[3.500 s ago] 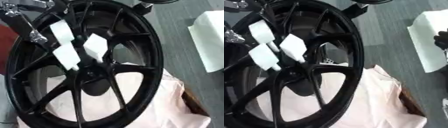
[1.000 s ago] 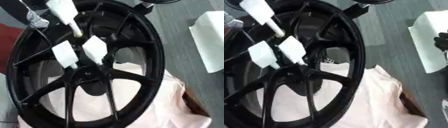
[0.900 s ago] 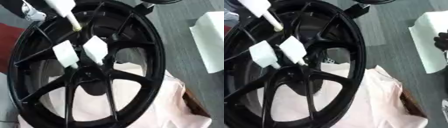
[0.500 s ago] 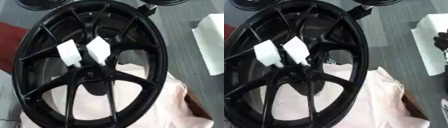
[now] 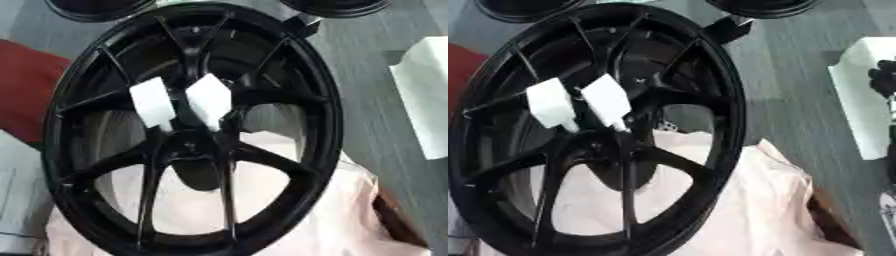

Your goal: Pull the pin out of the wheel hub.

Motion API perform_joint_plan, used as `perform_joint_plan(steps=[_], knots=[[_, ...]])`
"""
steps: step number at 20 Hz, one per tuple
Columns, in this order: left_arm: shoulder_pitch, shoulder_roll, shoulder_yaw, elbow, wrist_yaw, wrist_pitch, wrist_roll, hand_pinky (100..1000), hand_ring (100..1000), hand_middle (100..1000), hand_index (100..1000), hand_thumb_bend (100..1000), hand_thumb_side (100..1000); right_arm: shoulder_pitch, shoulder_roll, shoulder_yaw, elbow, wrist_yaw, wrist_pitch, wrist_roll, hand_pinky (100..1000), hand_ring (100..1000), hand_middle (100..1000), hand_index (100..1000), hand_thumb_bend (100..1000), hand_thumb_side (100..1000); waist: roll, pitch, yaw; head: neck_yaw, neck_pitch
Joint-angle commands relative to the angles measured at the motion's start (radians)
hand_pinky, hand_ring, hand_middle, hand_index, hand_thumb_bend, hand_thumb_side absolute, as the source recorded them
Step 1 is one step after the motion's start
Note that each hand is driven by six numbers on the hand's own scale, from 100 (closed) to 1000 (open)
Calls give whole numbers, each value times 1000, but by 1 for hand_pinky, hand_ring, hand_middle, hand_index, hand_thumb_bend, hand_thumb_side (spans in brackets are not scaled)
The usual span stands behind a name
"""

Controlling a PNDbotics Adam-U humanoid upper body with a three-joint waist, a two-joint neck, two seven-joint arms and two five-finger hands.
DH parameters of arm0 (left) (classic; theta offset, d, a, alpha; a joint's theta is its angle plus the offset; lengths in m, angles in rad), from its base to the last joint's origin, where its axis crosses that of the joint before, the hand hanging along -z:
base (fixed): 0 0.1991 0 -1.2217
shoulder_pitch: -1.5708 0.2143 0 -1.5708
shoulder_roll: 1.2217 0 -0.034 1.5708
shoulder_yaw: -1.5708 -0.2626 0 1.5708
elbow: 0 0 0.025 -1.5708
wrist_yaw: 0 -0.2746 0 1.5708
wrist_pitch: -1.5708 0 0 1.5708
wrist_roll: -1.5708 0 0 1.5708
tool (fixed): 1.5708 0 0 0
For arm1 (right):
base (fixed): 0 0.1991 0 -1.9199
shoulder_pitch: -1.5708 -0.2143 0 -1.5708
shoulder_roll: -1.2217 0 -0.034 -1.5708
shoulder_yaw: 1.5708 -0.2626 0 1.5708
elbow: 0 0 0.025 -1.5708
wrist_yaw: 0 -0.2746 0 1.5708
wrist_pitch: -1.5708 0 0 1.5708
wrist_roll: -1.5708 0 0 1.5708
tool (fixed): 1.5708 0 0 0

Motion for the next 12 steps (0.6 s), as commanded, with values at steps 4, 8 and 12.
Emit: perform_joint_plan(steps=[4, 8, 12], knots=[[73, 59, 31, 7, -52, 24, 73, 773, 649, 449, 555, 100, 228, -8, -19, -12, -18, -8, -3, -7, 839, 786, 735, 832, 100, 625, -3, -24, -5, -5, -13], [130, 49, 29, 1, -99, 41, 64, 853, 826, 724, 809, 100, 130, -13, -19, -13, -18, -12, -2, -7, 839, 786, 735, 831, 100, 625, -4, -22, -8, -7, -22], [153, 48, 24, 13, -167, 78, -52, 956, 979, 894, 946, 306, 754, -15, -21, -14, -18, -16, -4, -5, 838, 784, 733, 830, 100, 624, -4, -24, -10, -6, -24]])
